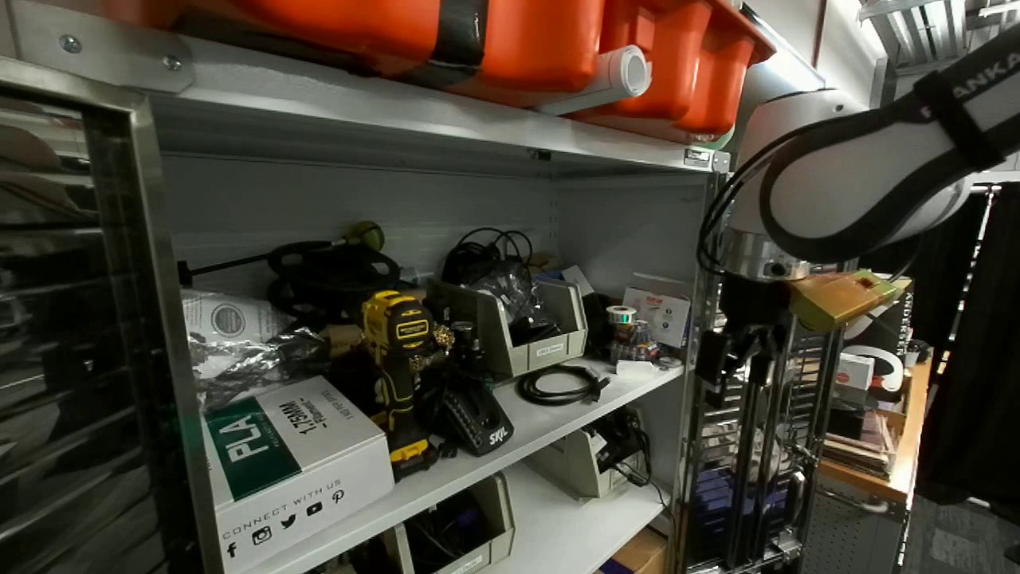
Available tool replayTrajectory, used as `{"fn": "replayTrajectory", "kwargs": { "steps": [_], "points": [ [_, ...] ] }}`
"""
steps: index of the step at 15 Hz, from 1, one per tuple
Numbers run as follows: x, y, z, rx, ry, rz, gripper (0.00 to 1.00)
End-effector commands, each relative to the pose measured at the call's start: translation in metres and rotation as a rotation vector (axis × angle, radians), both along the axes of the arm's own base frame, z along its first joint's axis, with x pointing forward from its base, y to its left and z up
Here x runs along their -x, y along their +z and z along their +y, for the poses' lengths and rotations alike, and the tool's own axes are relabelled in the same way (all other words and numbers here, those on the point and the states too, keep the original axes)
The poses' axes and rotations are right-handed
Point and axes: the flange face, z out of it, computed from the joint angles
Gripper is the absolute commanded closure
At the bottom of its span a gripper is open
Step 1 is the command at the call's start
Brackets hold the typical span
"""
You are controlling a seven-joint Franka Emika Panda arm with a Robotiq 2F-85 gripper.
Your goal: Put the black cable in the gray box
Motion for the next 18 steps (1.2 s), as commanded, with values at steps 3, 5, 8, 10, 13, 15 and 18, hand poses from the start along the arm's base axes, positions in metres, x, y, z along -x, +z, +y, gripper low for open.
{"fn": "replayTrajectory", "kwargs": {
  "steps": [3, 5, 8, 10, 13, 15, 18],
  "points": [
    [-0.053, -0.016, -0.027, -0.036, -0.117, -0.171, 0.00],
    [-0.069, -0.024, -0.035, -0.062, -0.166, -0.220, 0.00],
    [-0.094, -0.040, -0.038, -0.086, -0.194, -0.246, 0.00],
    [-0.112, -0.048, -0.037, -0.105, -0.208, -0.248, 0.00],
    [-0.139, -0.051, -0.034, -0.125, -0.218, -0.251, 0.00],
    [-0.149, -0.046, -0.025, -0.127, -0.194, -0.225, 0.00],
    [-0.141, -0.054, -0.028, -0.119, -0.197, -0.223, 0.00]
  ]
}}
